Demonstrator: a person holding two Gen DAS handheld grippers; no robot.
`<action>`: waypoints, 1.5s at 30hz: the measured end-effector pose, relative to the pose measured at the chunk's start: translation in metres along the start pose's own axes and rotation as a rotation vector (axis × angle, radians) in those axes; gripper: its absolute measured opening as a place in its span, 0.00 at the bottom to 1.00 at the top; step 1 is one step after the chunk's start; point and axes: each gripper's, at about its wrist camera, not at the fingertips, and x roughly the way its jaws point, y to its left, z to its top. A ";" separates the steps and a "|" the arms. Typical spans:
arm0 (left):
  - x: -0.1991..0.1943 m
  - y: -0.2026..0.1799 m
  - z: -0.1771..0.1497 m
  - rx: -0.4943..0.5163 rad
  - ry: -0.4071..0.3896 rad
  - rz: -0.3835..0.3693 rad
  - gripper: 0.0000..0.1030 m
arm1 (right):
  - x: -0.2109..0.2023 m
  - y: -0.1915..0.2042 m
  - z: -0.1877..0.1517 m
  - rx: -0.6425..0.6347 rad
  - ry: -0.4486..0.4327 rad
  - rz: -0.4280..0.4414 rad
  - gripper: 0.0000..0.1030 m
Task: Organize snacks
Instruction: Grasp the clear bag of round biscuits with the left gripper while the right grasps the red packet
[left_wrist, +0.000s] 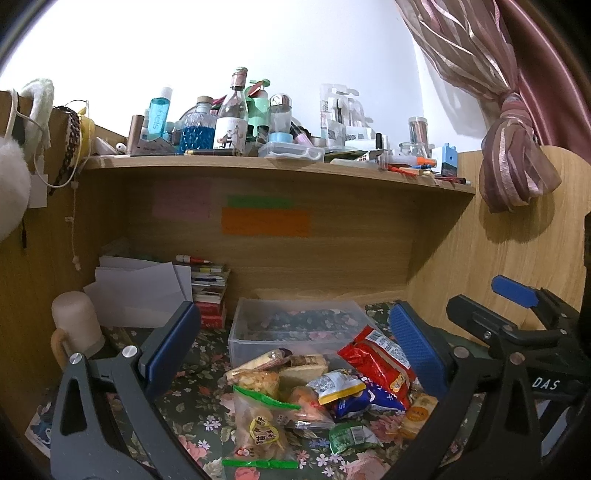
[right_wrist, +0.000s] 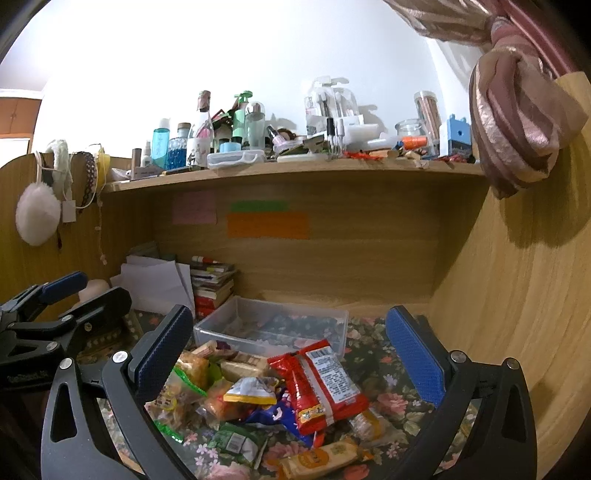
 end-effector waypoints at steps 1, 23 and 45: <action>0.001 0.001 -0.001 0.002 0.004 -0.004 1.00 | 0.002 -0.001 -0.001 0.002 0.007 0.006 1.00; 0.086 0.046 -0.083 -0.054 0.413 0.004 0.89 | 0.082 -0.044 -0.056 0.003 0.366 0.059 1.00; 0.128 0.060 -0.122 -0.096 0.549 -0.061 0.48 | 0.161 -0.053 -0.080 -0.023 0.575 0.127 0.93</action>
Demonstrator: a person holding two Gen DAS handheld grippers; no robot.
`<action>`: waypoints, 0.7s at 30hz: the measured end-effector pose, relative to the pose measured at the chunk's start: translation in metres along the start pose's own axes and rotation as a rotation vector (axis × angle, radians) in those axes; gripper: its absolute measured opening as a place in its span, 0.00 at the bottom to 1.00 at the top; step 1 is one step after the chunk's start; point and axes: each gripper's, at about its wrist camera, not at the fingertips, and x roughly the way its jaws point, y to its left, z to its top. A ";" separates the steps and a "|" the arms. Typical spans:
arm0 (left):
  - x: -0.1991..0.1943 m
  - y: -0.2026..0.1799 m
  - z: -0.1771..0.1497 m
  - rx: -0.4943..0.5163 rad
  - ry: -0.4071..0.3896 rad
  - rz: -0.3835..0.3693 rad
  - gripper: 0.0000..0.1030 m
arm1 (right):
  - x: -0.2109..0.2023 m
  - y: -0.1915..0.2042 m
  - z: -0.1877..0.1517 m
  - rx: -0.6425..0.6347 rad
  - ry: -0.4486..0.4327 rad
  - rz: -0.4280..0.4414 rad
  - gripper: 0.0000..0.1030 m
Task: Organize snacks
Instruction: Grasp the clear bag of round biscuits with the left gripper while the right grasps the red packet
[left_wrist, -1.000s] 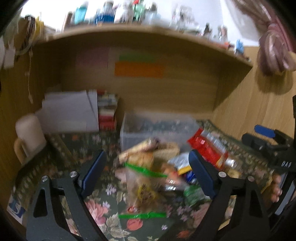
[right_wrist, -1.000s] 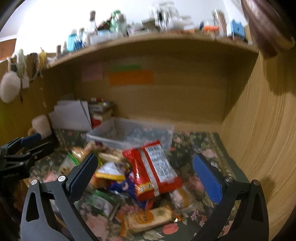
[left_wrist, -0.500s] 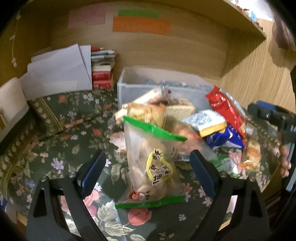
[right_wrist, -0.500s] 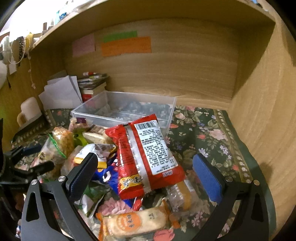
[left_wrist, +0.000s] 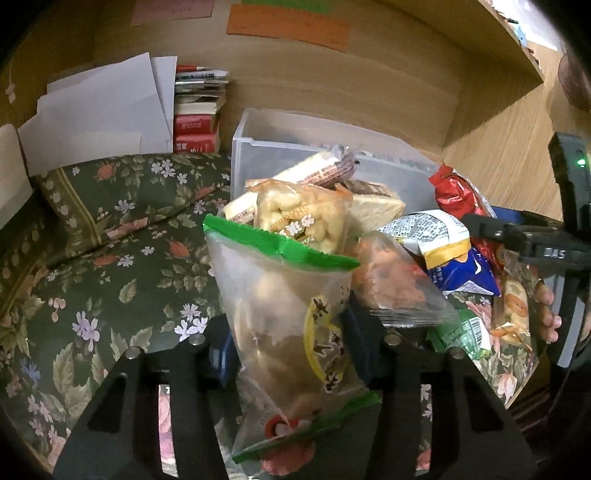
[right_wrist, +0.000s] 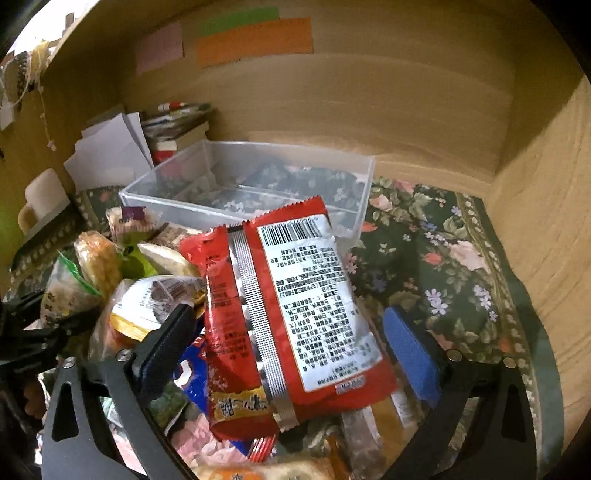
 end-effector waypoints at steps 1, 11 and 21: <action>0.001 0.001 0.001 -0.001 -0.001 0.000 0.47 | 0.002 0.000 0.000 -0.001 0.006 0.000 0.85; -0.032 0.005 0.012 -0.003 -0.085 0.043 0.44 | -0.008 -0.001 -0.001 0.009 -0.045 -0.009 0.71; -0.060 0.004 0.045 0.020 -0.193 0.050 0.43 | -0.040 0.000 0.016 0.016 -0.151 -0.013 0.71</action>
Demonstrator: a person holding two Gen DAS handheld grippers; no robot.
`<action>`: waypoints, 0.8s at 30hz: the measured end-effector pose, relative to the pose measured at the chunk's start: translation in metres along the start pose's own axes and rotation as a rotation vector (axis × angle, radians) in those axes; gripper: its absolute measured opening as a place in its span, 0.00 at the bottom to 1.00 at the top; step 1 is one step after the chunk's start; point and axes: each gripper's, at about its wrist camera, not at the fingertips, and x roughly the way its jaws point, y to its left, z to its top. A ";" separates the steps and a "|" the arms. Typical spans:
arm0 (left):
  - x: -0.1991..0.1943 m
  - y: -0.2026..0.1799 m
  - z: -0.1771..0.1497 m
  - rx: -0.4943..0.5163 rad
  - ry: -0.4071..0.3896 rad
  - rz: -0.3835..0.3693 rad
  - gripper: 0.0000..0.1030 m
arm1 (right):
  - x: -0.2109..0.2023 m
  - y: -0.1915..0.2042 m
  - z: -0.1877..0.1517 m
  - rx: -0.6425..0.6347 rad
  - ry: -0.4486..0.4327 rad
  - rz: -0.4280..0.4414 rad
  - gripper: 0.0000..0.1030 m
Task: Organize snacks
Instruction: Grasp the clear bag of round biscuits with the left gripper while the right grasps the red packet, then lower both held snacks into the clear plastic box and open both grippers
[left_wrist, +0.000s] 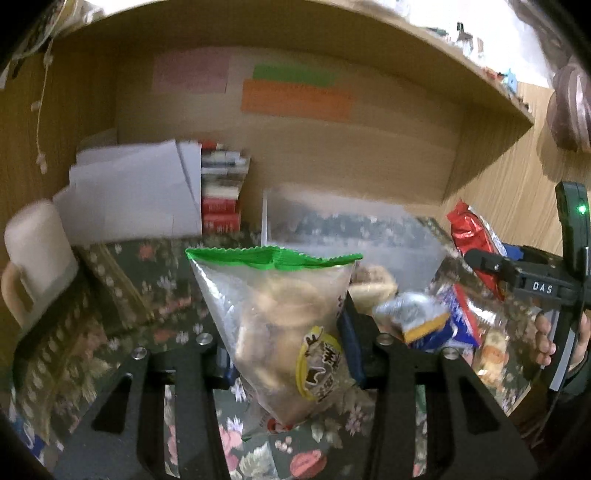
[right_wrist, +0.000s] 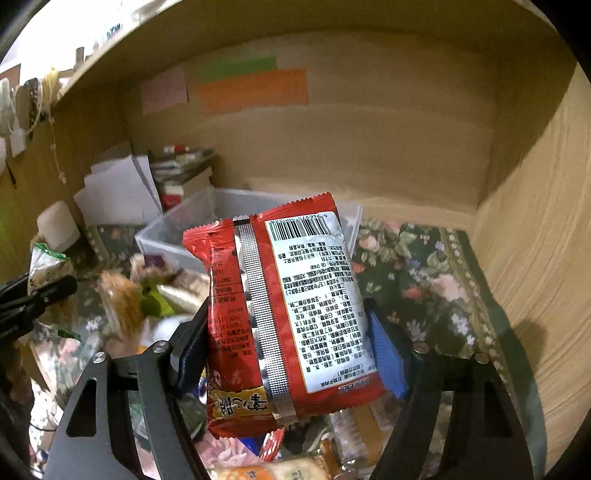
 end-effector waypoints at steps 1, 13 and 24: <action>-0.001 0.000 0.006 0.003 -0.015 0.000 0.43 | -0.002 0.000 0.004 0.001 -0.012 0.002 0.71; 0.006 -0.012 0.078 0.048 -0.143 -0.007 0.43 | -0.008 0.003 0.045 -0.022 -0.109 -0.014 0.71; 0.079 -0.014 0.111 0.058 -0.063 -0.016 0.43 | 0.038 0.000 0.073 -0.037 -0.046 -0.020 0.71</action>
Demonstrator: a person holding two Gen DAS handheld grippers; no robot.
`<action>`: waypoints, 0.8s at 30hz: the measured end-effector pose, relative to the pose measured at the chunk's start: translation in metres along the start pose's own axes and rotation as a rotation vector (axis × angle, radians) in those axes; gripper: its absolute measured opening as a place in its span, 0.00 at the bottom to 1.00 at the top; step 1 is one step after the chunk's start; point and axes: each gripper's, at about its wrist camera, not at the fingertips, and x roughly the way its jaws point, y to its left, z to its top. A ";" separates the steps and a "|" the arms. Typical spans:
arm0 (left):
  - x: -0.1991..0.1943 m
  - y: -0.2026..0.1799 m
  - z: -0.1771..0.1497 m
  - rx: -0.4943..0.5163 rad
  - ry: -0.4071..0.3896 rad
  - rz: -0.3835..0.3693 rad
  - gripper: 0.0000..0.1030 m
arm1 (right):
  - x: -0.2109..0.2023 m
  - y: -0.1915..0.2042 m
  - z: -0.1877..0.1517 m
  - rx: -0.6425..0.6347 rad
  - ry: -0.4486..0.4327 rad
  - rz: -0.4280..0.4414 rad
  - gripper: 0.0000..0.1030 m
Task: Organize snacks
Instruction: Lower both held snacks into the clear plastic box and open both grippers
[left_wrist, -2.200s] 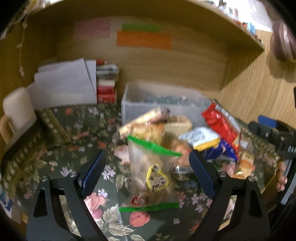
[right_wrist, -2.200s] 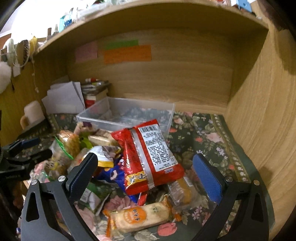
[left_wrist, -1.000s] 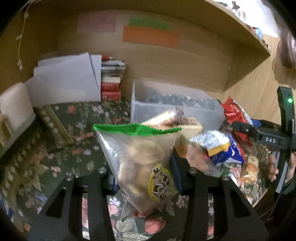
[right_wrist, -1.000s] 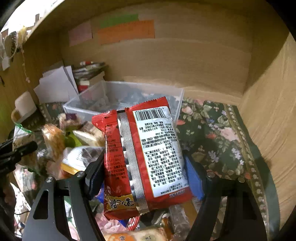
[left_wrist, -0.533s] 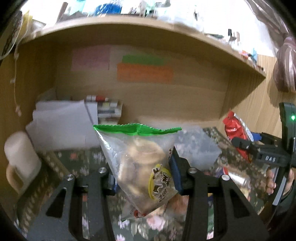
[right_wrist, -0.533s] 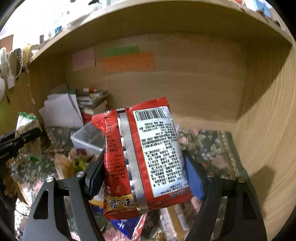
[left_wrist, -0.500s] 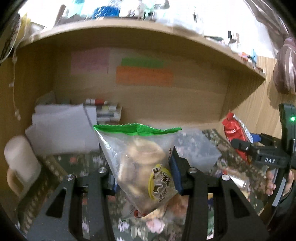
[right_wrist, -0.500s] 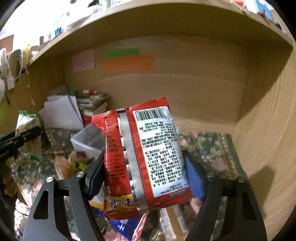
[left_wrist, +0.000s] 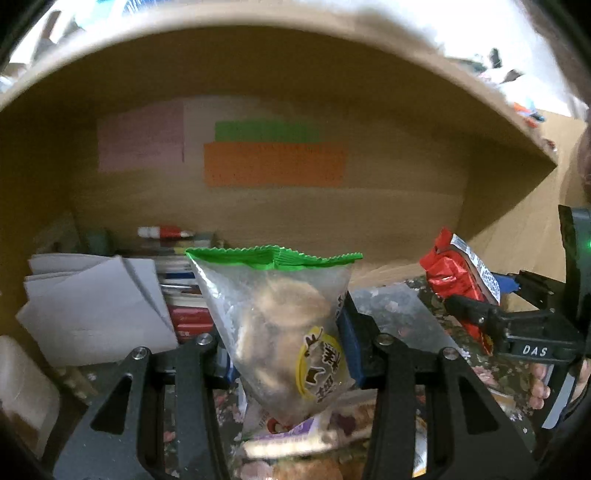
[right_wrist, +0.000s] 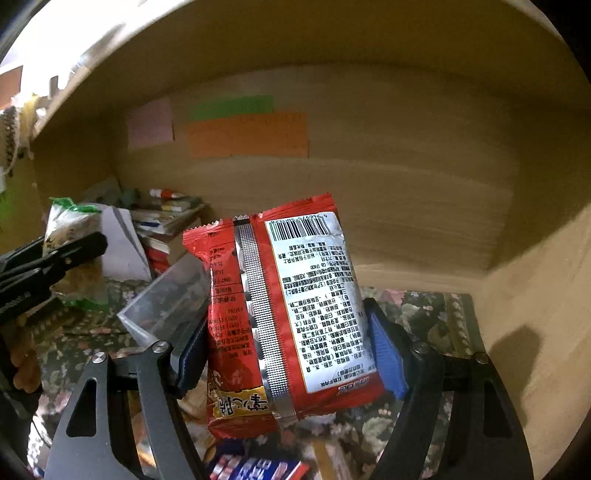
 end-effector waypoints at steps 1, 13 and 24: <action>0.010 0.001 0.002 -0.005 0.019 -0.007 0.43 | 0.006 0.000 0.001 -0.005 0.014 0.000 0.71; 0.091 0.009 -0.006 0.013 0.205 -0.010 0.43 | 0.078 0.002 0.002 -0.075 0.226 -0.008 0.71; 0.102 0.014 -0.010 -0.009 0.250 -0.030 0.52 | 0.093 0.012 0.001 -0.131 0.288 -0.012 0.72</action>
